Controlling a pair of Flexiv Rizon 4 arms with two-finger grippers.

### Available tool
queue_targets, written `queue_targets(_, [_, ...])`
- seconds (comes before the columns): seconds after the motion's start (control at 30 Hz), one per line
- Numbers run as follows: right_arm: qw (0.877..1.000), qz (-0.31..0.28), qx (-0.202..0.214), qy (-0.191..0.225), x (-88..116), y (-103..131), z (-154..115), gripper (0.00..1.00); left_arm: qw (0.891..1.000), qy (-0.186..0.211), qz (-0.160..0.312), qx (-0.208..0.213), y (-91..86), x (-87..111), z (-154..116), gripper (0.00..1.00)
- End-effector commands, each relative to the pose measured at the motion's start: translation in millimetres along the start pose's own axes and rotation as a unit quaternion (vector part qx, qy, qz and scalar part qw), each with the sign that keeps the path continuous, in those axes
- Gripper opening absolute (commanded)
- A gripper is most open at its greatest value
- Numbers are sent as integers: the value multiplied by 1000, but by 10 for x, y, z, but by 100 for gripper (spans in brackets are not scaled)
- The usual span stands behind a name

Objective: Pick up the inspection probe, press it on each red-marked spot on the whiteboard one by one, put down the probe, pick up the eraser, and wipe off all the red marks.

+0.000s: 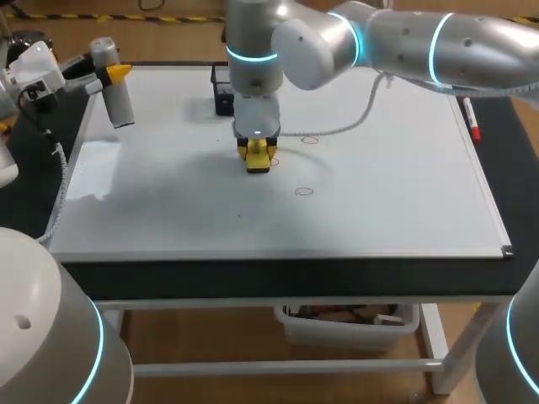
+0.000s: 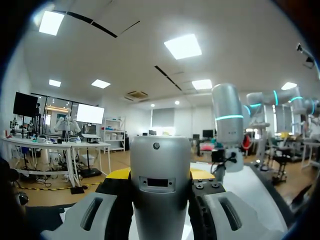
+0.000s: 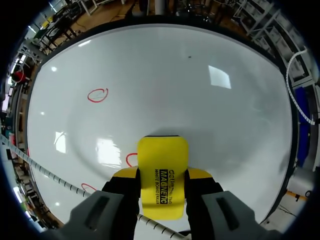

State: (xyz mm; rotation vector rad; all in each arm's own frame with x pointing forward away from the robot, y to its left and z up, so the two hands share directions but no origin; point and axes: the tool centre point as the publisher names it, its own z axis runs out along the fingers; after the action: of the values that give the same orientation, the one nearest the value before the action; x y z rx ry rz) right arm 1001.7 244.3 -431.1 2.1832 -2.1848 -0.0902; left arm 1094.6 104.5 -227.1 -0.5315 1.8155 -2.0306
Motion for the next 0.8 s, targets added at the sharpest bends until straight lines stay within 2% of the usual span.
queue_targets(0.03, [1000,2,5,-3,94,35,-1,0,1000,-1,1,1,-4,8,-1,0])
queue_targets(0.43, [1000,20,8,-3,274,119,12,0,1000,-1,1,1,-4,8,-1,0])
queue_targets(0.8, [999,51,12,-8,546,148,-12,0,1000,-1,1,1,-4,8,-1,0])
